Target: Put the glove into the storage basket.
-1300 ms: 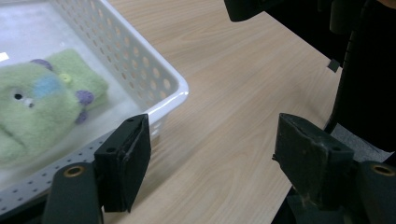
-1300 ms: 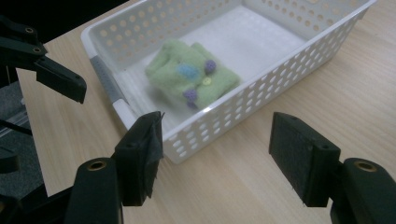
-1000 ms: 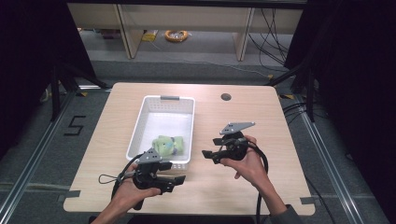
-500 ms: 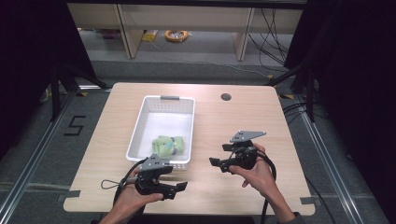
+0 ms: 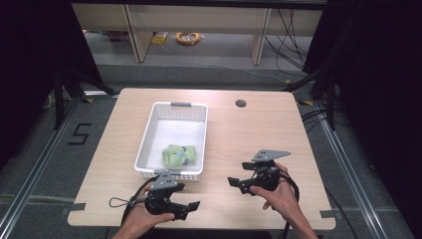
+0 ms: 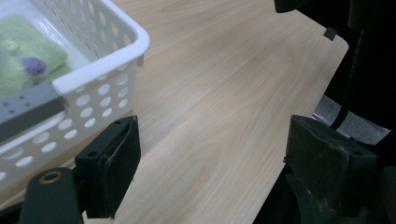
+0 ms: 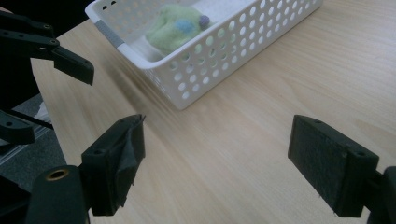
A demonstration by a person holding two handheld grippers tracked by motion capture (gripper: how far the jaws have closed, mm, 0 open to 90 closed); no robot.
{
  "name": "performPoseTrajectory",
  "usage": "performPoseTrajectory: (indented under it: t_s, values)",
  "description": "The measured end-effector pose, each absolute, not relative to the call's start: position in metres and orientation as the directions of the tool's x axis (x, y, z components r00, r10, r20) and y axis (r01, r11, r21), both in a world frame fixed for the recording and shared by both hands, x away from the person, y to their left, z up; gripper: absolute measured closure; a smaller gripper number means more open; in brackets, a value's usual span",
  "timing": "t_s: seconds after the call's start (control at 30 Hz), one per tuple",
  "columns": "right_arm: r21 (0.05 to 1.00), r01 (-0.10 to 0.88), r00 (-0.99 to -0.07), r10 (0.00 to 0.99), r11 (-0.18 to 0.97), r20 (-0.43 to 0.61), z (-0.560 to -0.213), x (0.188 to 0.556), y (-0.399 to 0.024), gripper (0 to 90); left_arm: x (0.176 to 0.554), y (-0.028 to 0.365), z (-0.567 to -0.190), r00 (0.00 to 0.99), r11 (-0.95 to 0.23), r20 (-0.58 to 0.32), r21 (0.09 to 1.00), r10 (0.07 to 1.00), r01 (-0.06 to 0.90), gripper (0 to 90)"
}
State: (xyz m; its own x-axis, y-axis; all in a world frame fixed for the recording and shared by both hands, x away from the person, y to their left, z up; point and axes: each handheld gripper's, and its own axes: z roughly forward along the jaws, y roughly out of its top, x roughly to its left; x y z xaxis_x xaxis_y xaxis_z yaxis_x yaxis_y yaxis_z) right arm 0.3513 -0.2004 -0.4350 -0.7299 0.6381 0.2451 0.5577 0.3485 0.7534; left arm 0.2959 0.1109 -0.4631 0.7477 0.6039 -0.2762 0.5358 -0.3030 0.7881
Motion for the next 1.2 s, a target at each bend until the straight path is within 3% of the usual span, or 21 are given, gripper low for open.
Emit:
performPoseTrajectory:
  t_s: [1.2]
  values:
    - [0.754, 0.567, -0.738, 0.612, 0.333, 0.284, -0.479, 0.3, -0.227, 17.3, 0.27, 0.102, -0.501, 0.775, -0.387, -0.248, 0.753, 0.581, 0.532, 17.3]
